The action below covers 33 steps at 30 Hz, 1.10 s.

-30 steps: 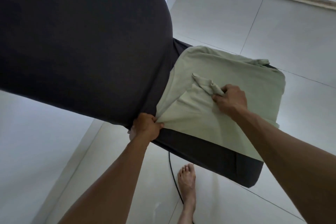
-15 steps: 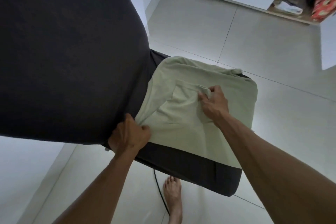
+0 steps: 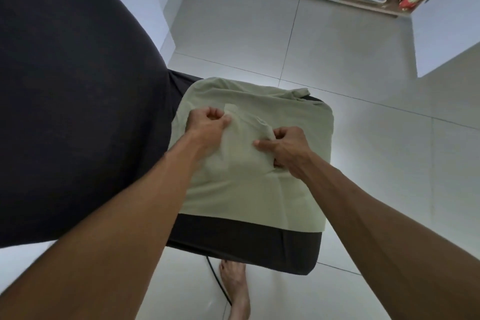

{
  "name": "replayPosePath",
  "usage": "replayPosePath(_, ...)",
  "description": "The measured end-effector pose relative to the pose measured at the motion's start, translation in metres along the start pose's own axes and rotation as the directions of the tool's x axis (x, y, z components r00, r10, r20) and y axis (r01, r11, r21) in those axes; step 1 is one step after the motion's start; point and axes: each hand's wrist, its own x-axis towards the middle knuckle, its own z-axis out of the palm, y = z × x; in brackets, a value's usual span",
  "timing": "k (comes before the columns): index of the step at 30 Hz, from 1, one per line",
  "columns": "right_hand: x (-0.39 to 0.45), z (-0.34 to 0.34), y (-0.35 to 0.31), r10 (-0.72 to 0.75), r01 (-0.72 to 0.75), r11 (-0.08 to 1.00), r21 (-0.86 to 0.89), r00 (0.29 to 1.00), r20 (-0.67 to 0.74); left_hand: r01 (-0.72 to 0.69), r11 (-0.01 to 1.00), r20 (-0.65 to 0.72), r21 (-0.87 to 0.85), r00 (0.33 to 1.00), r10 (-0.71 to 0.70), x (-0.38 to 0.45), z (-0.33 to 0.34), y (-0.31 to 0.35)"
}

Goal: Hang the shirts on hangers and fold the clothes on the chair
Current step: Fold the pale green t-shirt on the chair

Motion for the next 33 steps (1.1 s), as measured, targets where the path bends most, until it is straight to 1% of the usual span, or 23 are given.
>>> replayPosePath(3, -0.010, -0.004, 0.006, -0.147, 0.145, 0.989, -0.039, 0.987, -0.066, -0.102, 0.971, 0.007, -0.215, 0.994, 0.106, -0.009, -0.012, -0.004)
replayPosePath(6, -0.029, -0.007, 0.009, -0.338, 0.333, 0.940, -0.073, 0.938, -0.077, -0.121, 0.961, 0.044, -0.247, 0.990, 0.136, -0.027, -0.030, -0.008)
replayPosePath(9, -0.059, -0.008, 0.016, -0.484, 0.476, 0.862, -0.178, 0.875, -0.004, -0.077, 0.958, 0.113, -0.275, 0.987, 0.111, -0.053, -0.052, -0.013)
replayPosePath(11, -0.081, -0.010, 0.028, -0.543, 0.556, 0.780, -0.287, 0.829, 0.130, -0.077, 0.983, 0.160, -0.169, 0.982, 0.104, -0.072, -0.070, -0.020)
replayPosePath(13, -0.100, -0.014, 0.046, -0.493, 0.587, 0.698, -0.409, 0.809, 0.319, -0.087, 0.996, 0.238, 0.026, 0.968, 0.078, -0.090, -0.085, -0.031)
replayPosePath(14, -0.109, -0.016, 0.056, -0.444, 0.587, 0.665, -0.461, 0.808, 0.387, -0.098, 0.986, 0.265, 0.131, 0.962, 0.060, -0.100, -0.090, -0.038)
replayPosePath(15, -0.116, -0.019, 0.067, -0.404, 0.578, 0.646, -0.499, 0.813, 0.419, -0.113, 0.969, 0.259, 0.220, 0.964, 0.053, -0.107, -0.092, -0.045)
replayPosePath(16, -0.121, -0.020, 0.076, -0.389, 0.563, 0.645, -0.517, 0.824, 0.412, -0.131, 0.948, 0.215, 0.290, 0.974, 0.068, -0.113, -0.093, -0.053)
replayPosePath(17, -0.124, -0.021, 0.084, -0.391, 0.536, 0.668, -0.517, 0.843, 0.369, -0.135, 0.931, 0.145, 0.339, 0.985, 0.090, -0.116, -0.092, -0.060)
replayPosePath(18, -0.123, -0.020, 0.090, -0.390, 0.488, 0.710, -0.508, 0.873, 0.295, -0.116, 0.922, 0.064, 0.369, 0.993, 0.100, -0.115, -0.090, -0.066)
replayPosePath(20, -0.117, -0.017, 0.091, -0.367, 0.381, 0.794, -0.474, 0.922, 0.125, -0.038, 0.910, -0.071, 0.412, 0.995, 0.074, -0.109, -0.080, -0.069)
replayPosePath(21, -0.113, -0.015, 0.089, -0.342, 0.333, 0.830, -0.447, 0.938, 0.064, 0.020, 0.898, -0.110, 0.440, 0.993, 0.032, -0.105, -0.073, -0.068)
replayPosePath(23, -0.108, -0.010, 0.080, -0.277, 0.255, 0.894, -0.368, 0.961, -0.007, 0.093, 0.872, -0.142, 0.481, 0.990, -0.027, -0.098, -0.058, -0.064)
replayPosePath(26, -0.097, 0.002, 0.071, -0.188, 0.160, 0.956, -0.247, 0.978, -0.092, 0.131, 0.857, -0.143, 0.499, 0.987, -0.068, -0.084, -0.039, -0.059)
replayPosePath(28, -0.089, 0.008, 0.069, -0.141, 0.112, 0.968, -0.223, 0.983, -0.117, 0.184, 0.855, -0.169, 0.485, 0.979, -0.115, -0.075, -0.032, -0.057)
replayPosePath(30, -0.083, 0.010, 0.068, -0.116, 0.090, 0.981, -0.170, 0.982, -0.152, 0.202, 0.898, -0.196, 0.390, 0.971, -0.134, -0.067, -0.028, -0.051)
replayPosePath(32, -0.079, 0.007, 0.067, -0.109, 0.089, 0.991, -0.104, 0.973, -0.201, 0.180, 0.946, -0.194, 0.271, 0.972, -0.129, -0.062, -0.027, -0.042)
replayPosePath(33, -0.076, 0.006, 0.066, -0.117, 0.096, 0.989, -0.111, 0.973, -0.200, 0.164, 0.950, -0.191, 0.264, 0.975, -0.116, -0.058, -0.027, -0.038)
